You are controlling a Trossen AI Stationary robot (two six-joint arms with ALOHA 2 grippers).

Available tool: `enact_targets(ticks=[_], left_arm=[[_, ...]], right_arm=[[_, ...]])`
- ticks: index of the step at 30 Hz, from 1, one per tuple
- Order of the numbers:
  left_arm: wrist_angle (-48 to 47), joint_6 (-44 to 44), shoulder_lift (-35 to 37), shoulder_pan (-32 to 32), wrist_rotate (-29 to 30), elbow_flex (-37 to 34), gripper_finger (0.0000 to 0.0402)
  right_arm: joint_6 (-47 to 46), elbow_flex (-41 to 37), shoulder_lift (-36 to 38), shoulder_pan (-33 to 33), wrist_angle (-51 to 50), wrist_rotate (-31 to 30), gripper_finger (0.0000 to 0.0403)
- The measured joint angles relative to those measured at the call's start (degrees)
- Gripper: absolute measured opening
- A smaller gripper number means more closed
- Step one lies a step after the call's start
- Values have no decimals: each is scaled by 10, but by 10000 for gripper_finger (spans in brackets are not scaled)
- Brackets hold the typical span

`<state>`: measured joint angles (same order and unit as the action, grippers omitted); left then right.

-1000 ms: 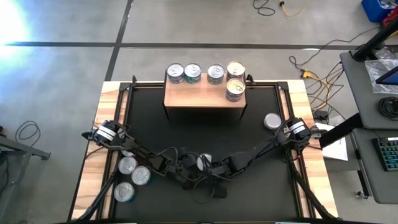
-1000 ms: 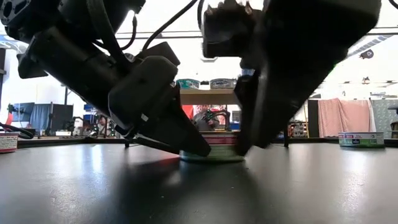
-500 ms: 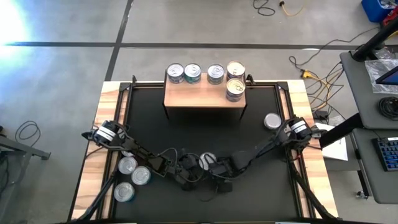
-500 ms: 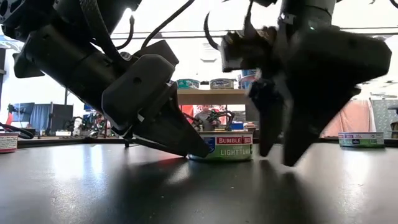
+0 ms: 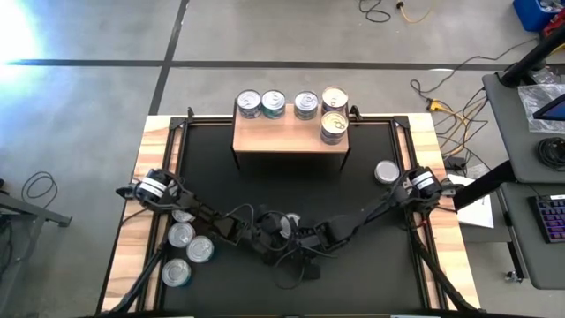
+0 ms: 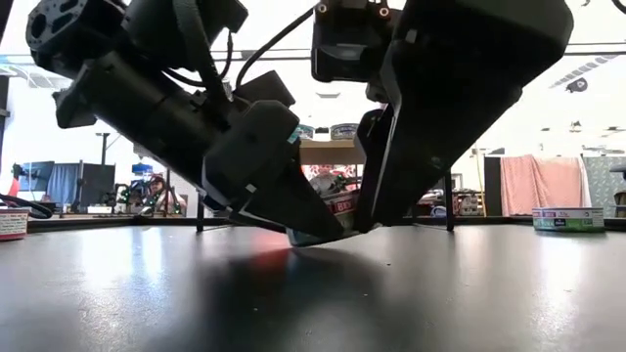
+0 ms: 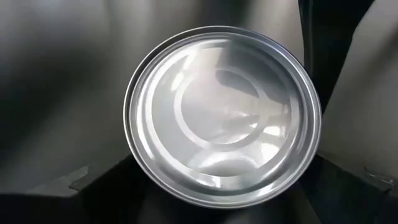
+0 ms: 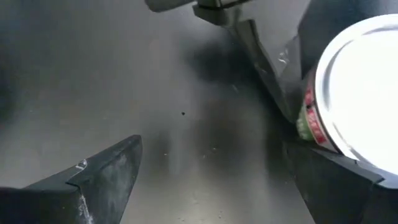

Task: Stack canned seafood by type on shelf
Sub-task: Put the bottom green tuna can on the shelf

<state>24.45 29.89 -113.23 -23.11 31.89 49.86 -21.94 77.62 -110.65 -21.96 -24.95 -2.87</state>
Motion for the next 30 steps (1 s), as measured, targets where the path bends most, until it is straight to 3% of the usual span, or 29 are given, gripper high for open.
enact_targets(ticks=[8,18,26,30], left_arm=[[3,-24,0,7,0,8,376],[-1,-22,0,8,-4,11,325],[-29,-20,1,8,-25,11,320],[-32,-20,-2,8,-28,11,324]], right_arm=[[1,0,0,3,-1,8,380],[-12,0,2,4,-44,30,380],[-19,0,43,-3,-197,27,380],[-10,-5,40,4,-275,-15,380]])
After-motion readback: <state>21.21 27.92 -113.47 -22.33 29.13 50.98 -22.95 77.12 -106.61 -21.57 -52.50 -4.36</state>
